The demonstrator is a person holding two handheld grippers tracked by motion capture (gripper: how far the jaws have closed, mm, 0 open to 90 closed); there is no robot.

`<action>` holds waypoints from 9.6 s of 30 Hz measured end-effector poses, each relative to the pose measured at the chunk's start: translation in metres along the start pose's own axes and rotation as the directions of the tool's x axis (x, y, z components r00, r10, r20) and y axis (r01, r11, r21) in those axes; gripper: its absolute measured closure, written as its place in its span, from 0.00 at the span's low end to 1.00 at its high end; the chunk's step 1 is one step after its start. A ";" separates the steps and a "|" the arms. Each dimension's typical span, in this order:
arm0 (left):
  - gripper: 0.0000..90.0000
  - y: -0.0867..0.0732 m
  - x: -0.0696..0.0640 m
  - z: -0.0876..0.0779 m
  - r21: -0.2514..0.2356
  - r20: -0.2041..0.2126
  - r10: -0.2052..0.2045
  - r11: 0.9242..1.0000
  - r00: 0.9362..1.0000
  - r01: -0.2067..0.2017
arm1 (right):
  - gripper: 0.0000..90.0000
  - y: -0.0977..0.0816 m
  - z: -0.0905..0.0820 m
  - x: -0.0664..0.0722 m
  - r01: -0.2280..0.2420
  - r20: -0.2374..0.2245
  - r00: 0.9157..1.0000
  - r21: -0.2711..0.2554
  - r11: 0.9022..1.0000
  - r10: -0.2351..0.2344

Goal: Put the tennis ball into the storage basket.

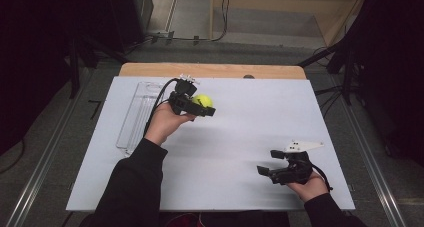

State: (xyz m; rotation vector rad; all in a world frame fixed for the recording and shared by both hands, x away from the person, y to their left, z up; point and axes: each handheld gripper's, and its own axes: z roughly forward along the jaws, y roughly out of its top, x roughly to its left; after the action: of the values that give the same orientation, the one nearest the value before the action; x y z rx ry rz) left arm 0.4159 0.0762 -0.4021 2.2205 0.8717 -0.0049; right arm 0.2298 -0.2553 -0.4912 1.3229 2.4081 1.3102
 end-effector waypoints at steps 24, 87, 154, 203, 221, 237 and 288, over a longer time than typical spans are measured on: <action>0.29 -0.001 0.009 -0.022 -0.008 -0.033 -0.013 1.000 0.999 0.012 | 0.14 0.000 -0.001 0.000 0.000 0.005 1.000 0.001 1.000 0.000; 0.29 -0.029 0.070 -0.071 -0.061 -0.160 -0.162 0.986 0.974 0.154 | 0.14 0.000 0.000 0.000 0.004 0.007 1.000 -0.001 1.000 -0.004; 0.28 -0.068 0.121 -0.077 -0.054 -0.282 -0.320 0.946 0.904 0.318 | 0.14 0.003 0.004 0.000 0.020 -0.004 1.000 0.005 1.000 -0.020; 0.20 -0.032 0.067 -0.070 -0.067 -0.123 -0.195 0.980 0.973 0.188 | 0.14 0.002 0.002 0.001 0.019 -0.005 1.000 -0.001 1.000 -0.019; 0.20 -0.024 0.038 -0.039 -0.002 -0.038 -0.117 0.993 0.992 0.117 | 0.14 0.001 0.001 0.001 0.018 -0.006 1.000 0.001 1.000 -0.018; 0.20 -0.031 0.019 -0.040 -0.029 -0.012 -0.077 0.997 0.997 0.077 | 0.14 0.001 0.001 0.001 0.018 -0.007 1.000 0.002 1.000 -0.018; 0.20 -0.118 -0.027 -0.042 -0.055 0.025 0.071 0.996 0.997 -0.070 | 0.14 0.001 0.001 0.001 0.018 -0.010 1.000 0.005 1.000 -0.018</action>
State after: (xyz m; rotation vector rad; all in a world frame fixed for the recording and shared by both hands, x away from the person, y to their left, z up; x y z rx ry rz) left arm 0.3150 0.1457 -0.4401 2.1941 0.7693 0.0219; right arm 0.2302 -0.2536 -0.4908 1.2965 2.4251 1.3102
